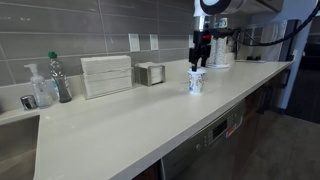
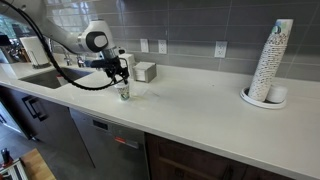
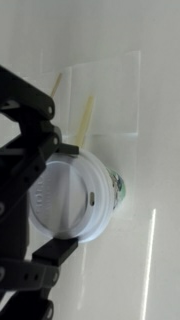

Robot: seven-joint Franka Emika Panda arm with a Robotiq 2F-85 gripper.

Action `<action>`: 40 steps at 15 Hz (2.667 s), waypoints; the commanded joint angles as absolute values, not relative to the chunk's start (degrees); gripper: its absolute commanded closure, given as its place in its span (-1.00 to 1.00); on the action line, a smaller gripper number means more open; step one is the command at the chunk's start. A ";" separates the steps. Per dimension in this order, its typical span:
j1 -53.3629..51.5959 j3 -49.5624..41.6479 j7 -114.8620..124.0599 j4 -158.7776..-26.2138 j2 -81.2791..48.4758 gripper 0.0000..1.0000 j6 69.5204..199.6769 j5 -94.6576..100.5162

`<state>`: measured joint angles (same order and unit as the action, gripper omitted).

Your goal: Pick up the paper cup lid from the kitchen counter and place it on the paper cup

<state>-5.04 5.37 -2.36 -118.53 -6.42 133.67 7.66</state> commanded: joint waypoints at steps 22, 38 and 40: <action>-5.04 5.58 -8.69 -109.91 -12.15 -0.36 120.65 3.80; -5.48 6.19 -10.07 -109.62 -12.71 -1.00 121.65 3.98; -5.54 6.16 -9.81 -109.68 -12.60 -1.00 121.79 4.22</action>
